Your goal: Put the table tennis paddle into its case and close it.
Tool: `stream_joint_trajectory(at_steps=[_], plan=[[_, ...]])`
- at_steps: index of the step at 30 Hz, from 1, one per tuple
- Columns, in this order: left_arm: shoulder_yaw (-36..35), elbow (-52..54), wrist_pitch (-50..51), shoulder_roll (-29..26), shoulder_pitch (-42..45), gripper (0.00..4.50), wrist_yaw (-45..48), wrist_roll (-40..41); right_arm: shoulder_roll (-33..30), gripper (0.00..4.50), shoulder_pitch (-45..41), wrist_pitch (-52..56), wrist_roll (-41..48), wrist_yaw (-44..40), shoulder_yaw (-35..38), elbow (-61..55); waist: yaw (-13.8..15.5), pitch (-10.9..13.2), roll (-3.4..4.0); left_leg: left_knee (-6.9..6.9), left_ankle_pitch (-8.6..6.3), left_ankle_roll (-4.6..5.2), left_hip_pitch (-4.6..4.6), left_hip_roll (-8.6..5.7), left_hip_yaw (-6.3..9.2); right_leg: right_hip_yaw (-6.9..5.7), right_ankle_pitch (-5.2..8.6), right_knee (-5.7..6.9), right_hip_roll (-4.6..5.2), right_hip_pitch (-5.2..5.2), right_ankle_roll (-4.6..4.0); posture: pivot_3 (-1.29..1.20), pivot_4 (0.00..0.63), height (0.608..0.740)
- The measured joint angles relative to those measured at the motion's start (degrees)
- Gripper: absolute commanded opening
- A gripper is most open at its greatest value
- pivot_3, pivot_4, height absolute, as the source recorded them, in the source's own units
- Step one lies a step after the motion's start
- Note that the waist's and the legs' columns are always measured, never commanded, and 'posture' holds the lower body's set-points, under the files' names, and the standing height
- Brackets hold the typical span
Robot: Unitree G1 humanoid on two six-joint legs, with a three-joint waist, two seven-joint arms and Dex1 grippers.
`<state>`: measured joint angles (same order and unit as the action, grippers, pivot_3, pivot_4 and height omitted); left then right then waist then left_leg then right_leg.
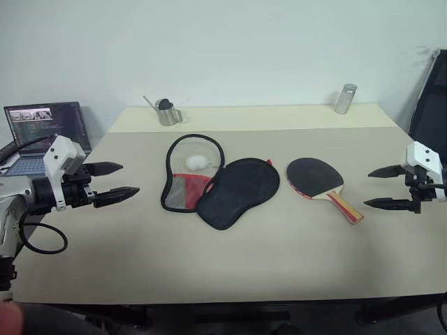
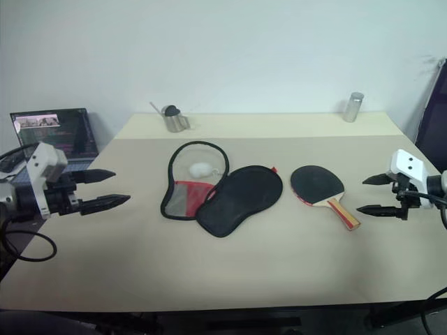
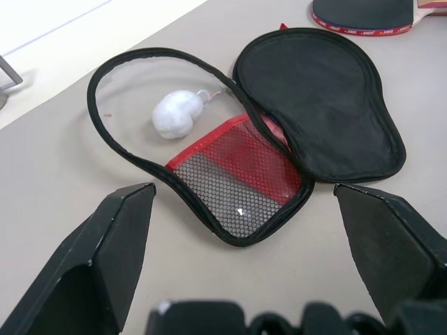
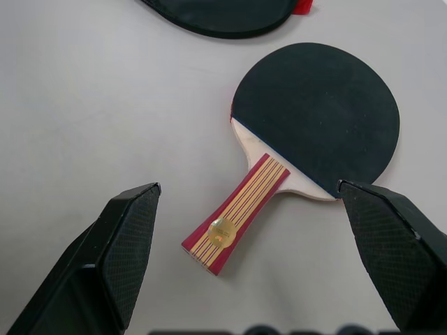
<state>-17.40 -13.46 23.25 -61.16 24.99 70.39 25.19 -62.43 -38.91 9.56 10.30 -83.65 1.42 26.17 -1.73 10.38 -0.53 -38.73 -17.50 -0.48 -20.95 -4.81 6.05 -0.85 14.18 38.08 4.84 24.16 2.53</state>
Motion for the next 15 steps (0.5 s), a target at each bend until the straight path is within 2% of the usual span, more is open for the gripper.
stream_joint_trajectory(at_steps=[10,15], plan=[[-0.87,0.17,0.31,0.46,-0.08,4.5,-3.23,0.14,0.46,4.47,-1.99,0.14,-0.09,0.19,-0.37,0.26,-0.03,0.0,0.0,0.0,0.0,0.0,0.01,0.0,0.0,0.01,0.0,0.0,0.0,0.0,0.0,0.0,0.15,0.74],[3.19,-4.25,0.14,7.49,6.45,4.5,-12.47,-3.84,1.42,4.47,-3.37,-0.49,-0.13,0.36,-0.57,1.06,0.35,0.02,-0.05,-0.06,0.0,0.0,-0.01,-0.01,0.01,-0.01,-0.03,0.02,-0.01,-0.03,0.04,0.0,0.15,0.74]])
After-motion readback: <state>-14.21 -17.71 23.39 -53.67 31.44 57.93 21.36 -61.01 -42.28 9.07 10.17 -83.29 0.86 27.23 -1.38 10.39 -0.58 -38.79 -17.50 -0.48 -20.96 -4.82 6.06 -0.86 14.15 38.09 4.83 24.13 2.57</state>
